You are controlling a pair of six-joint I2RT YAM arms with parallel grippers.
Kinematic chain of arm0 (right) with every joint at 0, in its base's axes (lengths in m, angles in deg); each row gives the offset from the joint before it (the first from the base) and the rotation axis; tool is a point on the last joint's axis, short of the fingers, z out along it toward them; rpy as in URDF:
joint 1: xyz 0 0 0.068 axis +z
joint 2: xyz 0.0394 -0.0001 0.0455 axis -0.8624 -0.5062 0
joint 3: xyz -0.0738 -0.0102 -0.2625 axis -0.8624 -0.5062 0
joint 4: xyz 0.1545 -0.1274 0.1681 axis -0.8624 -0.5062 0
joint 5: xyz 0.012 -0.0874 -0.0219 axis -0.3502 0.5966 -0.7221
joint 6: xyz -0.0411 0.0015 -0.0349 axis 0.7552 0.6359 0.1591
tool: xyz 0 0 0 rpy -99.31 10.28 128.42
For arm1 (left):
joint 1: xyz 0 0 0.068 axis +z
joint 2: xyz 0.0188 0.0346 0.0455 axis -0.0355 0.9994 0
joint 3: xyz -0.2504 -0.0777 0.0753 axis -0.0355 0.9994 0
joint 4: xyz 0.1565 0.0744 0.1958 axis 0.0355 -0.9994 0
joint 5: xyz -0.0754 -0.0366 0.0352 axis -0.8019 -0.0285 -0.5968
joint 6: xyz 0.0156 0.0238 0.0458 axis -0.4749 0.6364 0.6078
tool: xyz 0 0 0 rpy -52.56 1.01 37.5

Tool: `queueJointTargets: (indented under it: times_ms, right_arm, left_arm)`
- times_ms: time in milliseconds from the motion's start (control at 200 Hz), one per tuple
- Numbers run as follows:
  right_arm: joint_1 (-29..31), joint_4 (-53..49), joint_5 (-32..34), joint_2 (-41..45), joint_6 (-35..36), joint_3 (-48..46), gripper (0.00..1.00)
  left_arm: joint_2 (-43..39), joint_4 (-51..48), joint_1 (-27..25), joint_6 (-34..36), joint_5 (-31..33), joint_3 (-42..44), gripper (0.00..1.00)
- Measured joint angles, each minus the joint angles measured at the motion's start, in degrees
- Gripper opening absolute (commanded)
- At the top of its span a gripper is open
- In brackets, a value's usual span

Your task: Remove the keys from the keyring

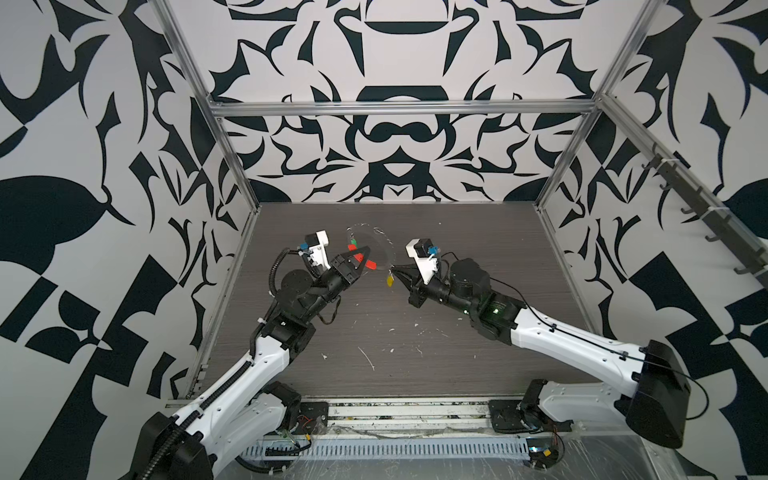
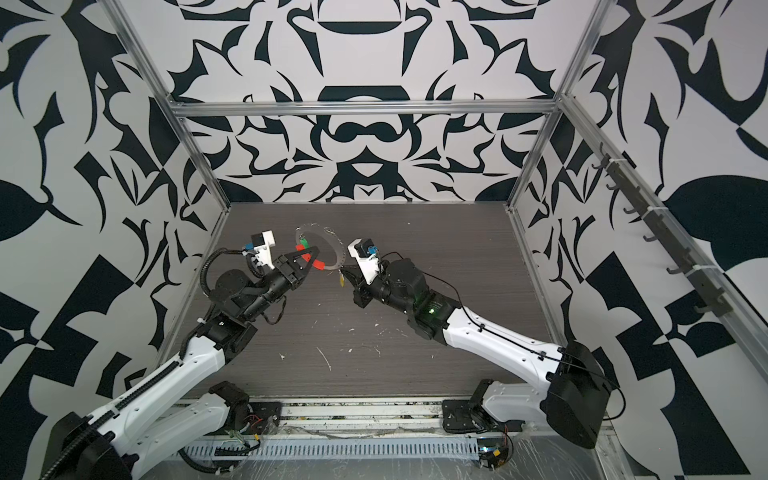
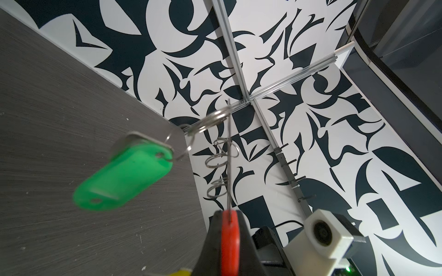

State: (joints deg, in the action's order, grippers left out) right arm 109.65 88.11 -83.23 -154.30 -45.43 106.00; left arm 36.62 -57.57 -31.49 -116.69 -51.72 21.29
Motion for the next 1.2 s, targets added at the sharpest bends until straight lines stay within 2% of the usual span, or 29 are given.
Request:
queueJointTargets:
  times_ms: [95,320,515,835,1095,1200]
  right_arm:
    - [0.2,-0.6,0.1,0.3,0.0,0.1,0.0]
    - [0.3,-1.5,0.3,0.8,0.0,0.5,0.0]
    - [0.3,-2.8,0.5,0.8,-0.2,1.5,0.0]
    - [-0.6,-6.7,0.1,0.5,-1.8,5.0,0.0]
    - [-4.4,-15.0,-4.2,-1.6,-5.2,11.2,0.0]
    - [-6.1,-19.0,-6.5,-2.5,-6.9,13.7,0.0]
  left_arm:
    - [0.0,0.0,-0.1,-0.3,0.0,0.0,0.0]
    - [-0.1,-0.8,-0.2,-0.5,0.1,0.0,0.26]
    - [-1.6,-2.8,-0.2,-0.4,0.3,0.6,0.42]
    - [-6.3,-9.9,-0.2,1.2,0.7,2.6,0.48]
    - [-10.3,-16.0,-0.2,3.8,0.7,3.9,0.63]
    - [-11.8,-18.2,-0.2,5.6,0.8,3.9,0.74]
